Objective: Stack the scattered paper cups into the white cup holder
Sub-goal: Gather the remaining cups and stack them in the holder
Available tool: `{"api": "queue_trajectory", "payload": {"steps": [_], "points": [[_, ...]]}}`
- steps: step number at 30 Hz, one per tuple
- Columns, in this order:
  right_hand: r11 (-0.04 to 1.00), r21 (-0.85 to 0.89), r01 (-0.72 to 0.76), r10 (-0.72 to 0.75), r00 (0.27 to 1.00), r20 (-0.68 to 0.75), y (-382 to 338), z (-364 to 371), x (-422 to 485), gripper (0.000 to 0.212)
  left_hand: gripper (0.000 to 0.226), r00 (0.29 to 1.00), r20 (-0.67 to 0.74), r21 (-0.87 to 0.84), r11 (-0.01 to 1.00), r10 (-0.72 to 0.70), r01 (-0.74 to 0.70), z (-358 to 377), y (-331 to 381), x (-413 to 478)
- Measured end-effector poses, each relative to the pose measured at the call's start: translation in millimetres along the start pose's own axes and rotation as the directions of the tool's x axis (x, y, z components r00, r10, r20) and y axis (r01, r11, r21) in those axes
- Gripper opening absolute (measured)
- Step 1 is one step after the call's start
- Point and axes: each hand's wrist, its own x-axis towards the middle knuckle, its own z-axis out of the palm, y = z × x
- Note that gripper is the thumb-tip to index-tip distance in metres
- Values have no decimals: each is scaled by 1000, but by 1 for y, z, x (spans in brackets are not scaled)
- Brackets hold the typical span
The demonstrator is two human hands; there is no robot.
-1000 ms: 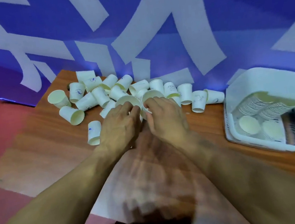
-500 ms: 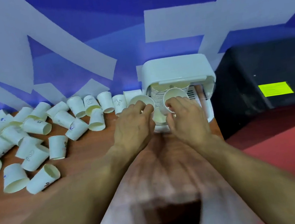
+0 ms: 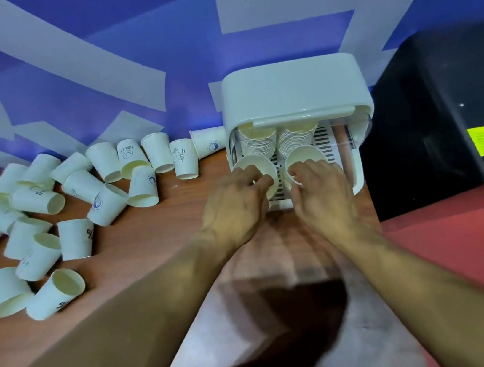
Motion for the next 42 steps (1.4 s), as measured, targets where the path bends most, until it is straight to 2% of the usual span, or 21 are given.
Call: {"api": "queue_trajectory", "payload": {"steps": [5, 9, 14, 26, 29, 33, 36, 39, 42], "points": [[998, -58, -5, 13, 992, 129, 8, 19, 2, 17, 16, 995, 102, 1, 1000, 10, -10, 19, -6, 9], [999, -40, -29, 36, 981, 191, 16, 30, 2, 13, 19, 987, 164, 0, 1000, -6, 7, 34, -9, 16], [1000, -23, -10, 15, 977, 212, 19, 37, 3, 10, 24, 982, 186, -17, 999, -34, 38, 42, -12, 24], [993, 67, -93, 74, 968, 241, 16, 40, 6, 10, 27, 957, 275, -20, 994, -97, 107, 39, -13, 30], [991, 97, -91, 74, 983, 166, 9, 32, 8, 19, 26, 945, 309, -20, 993, -108, 120, 35, -12, 31], [990, 137, -13, 8, 999, 36, -15, 15, 11, 23, 34, 952, 280, -110, 981, -123, 160, 15, -15, 18], [987, 159, -2, -3, 999, 36, -38, 3, 17, 27, 32, 960, 235, -121, 976, -151, 183, -9, -18, 3], [987, 146, 72, -77, 997, 31, -69, -8, 19, 28, 29, 971, 142, -67, 976, -195, 206, -35, -23, -18], [983, 125, 135, -143, 988, 61, -105, -14, 17, 19, 27, 961, 76, -30, 963, -266, 269, -58, -34, -51]]}}
